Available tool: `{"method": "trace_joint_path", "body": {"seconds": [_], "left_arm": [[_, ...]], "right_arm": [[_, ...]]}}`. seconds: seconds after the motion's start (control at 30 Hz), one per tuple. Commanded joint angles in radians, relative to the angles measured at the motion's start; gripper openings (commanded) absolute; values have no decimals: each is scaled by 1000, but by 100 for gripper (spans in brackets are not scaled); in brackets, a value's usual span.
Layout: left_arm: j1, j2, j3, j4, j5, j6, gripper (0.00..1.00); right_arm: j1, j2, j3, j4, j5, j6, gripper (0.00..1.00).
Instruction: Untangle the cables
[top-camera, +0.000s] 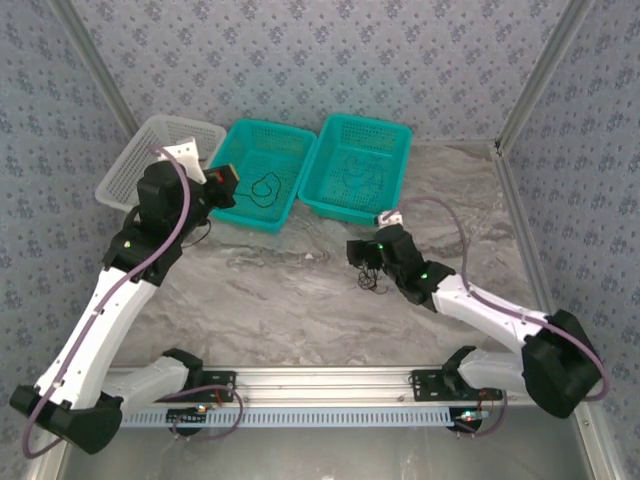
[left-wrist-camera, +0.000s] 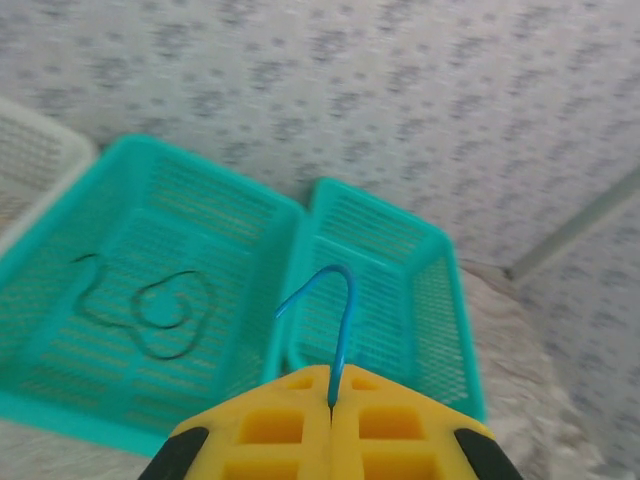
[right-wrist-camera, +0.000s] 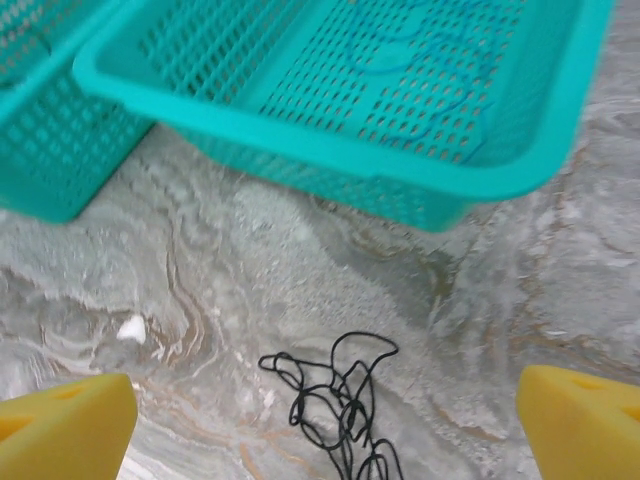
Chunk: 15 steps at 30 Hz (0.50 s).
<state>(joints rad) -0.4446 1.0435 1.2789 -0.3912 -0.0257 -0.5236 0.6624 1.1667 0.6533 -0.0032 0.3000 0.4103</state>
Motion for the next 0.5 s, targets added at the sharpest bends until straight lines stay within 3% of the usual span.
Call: {"method": "trace_joint_path", "body": {"seconds": [0.0,0.27,0.47], "left_arm": [[-31,56,81,121,152,-2,0],[-90,263,235,198,206,35,0],[-104,453,444,229,273,54,0]], "right_arm": [[-38,-60,-28,-68,24,46,100],[-90,-188,-79,-104,46,108,100],[-101,-256,-108,-157,72,143,100]]}}
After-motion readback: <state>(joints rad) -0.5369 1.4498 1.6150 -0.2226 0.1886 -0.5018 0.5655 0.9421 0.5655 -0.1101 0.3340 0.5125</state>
